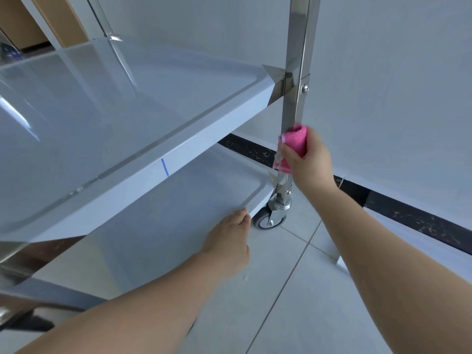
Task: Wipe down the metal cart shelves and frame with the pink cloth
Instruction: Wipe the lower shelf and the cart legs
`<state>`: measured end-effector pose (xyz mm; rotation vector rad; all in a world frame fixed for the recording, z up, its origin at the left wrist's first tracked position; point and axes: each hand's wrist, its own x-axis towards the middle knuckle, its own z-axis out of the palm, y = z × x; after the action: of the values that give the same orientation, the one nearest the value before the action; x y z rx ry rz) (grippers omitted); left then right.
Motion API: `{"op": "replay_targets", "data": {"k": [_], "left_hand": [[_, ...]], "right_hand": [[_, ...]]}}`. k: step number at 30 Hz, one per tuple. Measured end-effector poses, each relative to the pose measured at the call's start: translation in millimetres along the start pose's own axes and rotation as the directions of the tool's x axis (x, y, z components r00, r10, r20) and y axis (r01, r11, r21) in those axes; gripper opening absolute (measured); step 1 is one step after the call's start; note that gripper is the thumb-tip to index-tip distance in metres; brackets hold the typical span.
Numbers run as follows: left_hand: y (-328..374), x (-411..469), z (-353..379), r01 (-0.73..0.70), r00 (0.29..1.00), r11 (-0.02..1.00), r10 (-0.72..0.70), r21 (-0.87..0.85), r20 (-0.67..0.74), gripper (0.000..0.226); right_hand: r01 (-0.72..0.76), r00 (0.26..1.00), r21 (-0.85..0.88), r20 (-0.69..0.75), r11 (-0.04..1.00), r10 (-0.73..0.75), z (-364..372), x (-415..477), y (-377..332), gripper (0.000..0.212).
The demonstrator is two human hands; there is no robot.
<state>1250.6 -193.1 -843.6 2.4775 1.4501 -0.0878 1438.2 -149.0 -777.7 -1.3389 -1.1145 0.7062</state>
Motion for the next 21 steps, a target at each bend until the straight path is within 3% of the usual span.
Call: {"op": "replay_targets", "data": {"k": [5,10,17,21], "left_hand": [[13,-30,-8,-0.150,0.989,0.988,0.150,0.036,0.015,0.057],[9,-81,-12,-0.289,0.956,0.956,0.286,0.042,0.060,0.048],[-20,-168,-31,-0.380,0.922,0.921,0.384,-0.084,0.044,0.032],[-54,-215,-30,-0.289,0.944,0.948,0.305,-0.129,0.124,0.033]], "right_hand": [[-0.216,0.976,-0.040,-0.040,0.976,0.214,-13,-31,36,0.024],[-0.275,0.960,-0.006,-0.064,0.961,0.274,-13,-52,47,0.019],[-0.292,0.956,0.070,0.037,0.954,0.290,21,-86,31,0.013],[-0.292,0.952,0.049,0.104,0.955,0.286,39,-108,28,0.012]]}}
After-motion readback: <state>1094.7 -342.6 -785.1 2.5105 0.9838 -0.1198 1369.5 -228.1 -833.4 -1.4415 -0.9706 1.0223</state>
